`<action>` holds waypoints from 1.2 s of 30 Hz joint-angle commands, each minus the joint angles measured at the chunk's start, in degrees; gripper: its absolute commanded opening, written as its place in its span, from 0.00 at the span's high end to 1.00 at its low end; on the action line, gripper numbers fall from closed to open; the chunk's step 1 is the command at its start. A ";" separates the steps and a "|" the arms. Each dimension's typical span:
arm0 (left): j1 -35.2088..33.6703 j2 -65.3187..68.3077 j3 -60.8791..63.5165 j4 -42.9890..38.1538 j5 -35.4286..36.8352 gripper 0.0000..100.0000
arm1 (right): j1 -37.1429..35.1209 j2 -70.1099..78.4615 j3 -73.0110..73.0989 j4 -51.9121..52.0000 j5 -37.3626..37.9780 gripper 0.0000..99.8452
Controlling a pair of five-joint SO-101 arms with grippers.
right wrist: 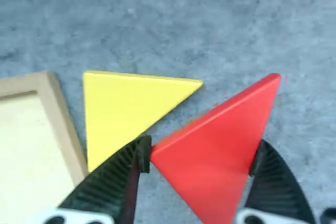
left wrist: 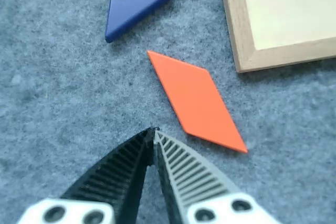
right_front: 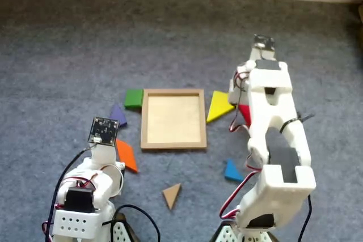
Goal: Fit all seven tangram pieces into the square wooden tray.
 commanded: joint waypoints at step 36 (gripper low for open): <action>0.92 -2.86 1.10 0.18 -0.35 1.00 | -26.77 19.38 -28.53 10.33 -7.82 0.78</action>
